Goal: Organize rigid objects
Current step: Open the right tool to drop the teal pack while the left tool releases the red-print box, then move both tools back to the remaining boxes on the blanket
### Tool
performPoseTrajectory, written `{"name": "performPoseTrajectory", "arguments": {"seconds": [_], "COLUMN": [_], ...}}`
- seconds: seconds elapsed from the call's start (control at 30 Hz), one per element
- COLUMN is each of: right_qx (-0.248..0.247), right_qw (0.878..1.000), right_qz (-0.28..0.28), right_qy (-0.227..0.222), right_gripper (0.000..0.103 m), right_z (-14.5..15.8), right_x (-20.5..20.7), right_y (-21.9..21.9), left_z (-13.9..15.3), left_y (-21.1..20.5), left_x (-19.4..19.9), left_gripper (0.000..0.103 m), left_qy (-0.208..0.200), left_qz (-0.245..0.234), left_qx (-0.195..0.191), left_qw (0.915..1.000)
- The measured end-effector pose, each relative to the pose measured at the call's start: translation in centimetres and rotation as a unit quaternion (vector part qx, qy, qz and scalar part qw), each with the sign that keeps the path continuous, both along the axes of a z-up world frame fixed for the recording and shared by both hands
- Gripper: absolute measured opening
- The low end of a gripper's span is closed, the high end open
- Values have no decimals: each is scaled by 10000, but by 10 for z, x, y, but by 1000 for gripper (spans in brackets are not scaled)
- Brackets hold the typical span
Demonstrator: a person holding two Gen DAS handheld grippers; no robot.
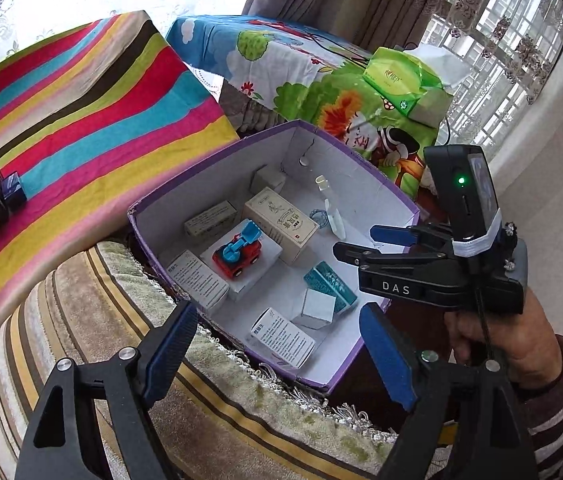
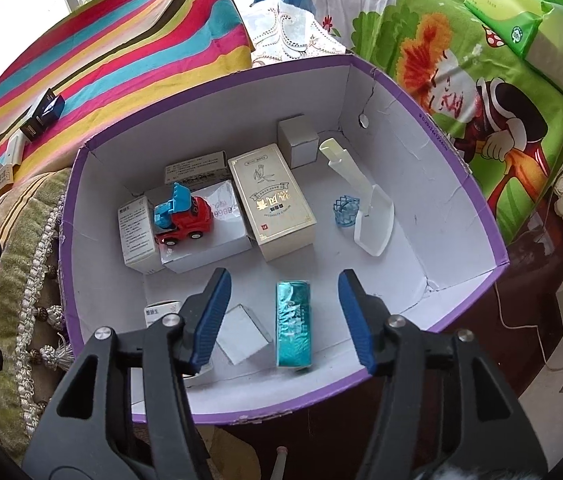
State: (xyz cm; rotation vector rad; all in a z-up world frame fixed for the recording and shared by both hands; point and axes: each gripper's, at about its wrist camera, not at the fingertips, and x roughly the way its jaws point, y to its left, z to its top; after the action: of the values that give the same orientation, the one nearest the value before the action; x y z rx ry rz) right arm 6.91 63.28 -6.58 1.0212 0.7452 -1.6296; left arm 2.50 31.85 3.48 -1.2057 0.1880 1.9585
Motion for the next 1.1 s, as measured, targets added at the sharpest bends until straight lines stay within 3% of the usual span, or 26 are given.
{"name": "performPoseTrajectory", "arguments": {"seconds": [0.13,0.3,0.53,0.83,1.1], "right_qx": [-64,-212,-396,-512,-488], "right_qw": [9998,9992,9971,9920,9857], "right_qz": [69,165,636,1140,1575], "right_qy": [190,312,123,-167,-333], "right_gripper": [61,61,61,61,61], "right_z": [7,17,29,41,45], "right_x": [7,19,55,101,142], "right_y": [0,-6,-19,-34,-52], "left_z": [5,9,7,10,6], "left_y": [-18,-48,-91,-133,-182], "left_x": [-4,-17,-38,-48,-64], "left_gripper": [84,84,84,84,84], "left_qy": [53,227,284,507,376], "left_qz": [195,856,1767,2404,2995], "left_qx": [146,49,5,-150,-252], "left_qw": [9997,9961,9838,9692,9530]}}
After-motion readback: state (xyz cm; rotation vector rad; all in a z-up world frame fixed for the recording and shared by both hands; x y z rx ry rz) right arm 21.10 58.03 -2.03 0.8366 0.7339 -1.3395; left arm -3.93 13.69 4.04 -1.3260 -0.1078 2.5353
